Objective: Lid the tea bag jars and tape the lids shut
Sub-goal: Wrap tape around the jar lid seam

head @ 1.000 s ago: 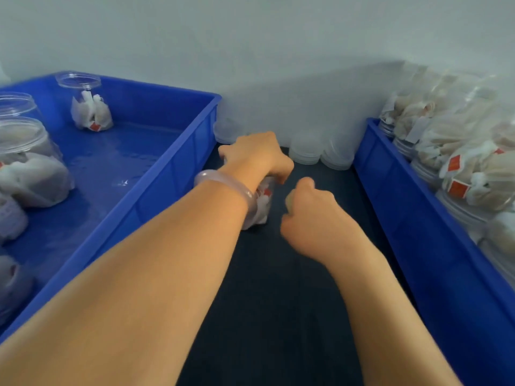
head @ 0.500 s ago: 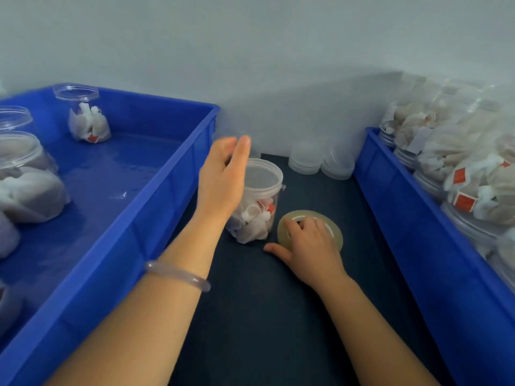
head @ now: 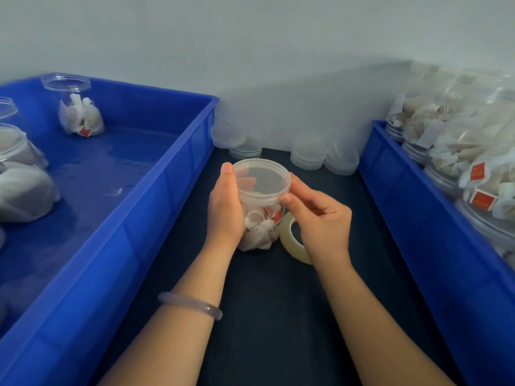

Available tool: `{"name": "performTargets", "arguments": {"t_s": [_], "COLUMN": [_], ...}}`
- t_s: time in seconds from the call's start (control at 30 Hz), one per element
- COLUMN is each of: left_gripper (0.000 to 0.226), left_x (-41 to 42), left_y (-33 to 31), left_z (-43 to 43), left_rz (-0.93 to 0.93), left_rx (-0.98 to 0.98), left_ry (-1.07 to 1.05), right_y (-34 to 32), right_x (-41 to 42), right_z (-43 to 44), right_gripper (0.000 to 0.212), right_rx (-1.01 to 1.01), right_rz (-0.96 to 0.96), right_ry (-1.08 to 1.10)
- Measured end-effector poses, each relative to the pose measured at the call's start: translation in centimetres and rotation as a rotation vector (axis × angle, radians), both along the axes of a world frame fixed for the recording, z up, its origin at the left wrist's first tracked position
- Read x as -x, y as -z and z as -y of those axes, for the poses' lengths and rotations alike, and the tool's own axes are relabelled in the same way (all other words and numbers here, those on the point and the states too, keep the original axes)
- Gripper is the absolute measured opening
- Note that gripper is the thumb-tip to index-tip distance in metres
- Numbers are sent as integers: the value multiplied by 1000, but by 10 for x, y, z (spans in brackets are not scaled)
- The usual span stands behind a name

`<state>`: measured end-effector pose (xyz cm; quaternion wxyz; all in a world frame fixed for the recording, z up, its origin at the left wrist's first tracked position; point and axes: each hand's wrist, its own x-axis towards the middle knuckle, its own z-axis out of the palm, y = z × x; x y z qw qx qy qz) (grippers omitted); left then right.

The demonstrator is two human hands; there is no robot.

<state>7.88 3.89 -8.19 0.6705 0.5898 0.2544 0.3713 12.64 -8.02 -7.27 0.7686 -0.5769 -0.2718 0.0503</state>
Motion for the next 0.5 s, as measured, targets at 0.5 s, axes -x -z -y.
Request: {"name": "performTargets", "arguments": {"t_s": [0.5], "left_gripper": [64], "left_x": [-5], "left_y": [1], "left_z": [0], "left_rz": [25], "left_rx": [47], "left_ry": [-48], "right_y": [14], "right_x": [3], "right_z": [4], "right_gripper": [23], "right_rx": [193], "right_rz": [317], "right_ry": [201]}}
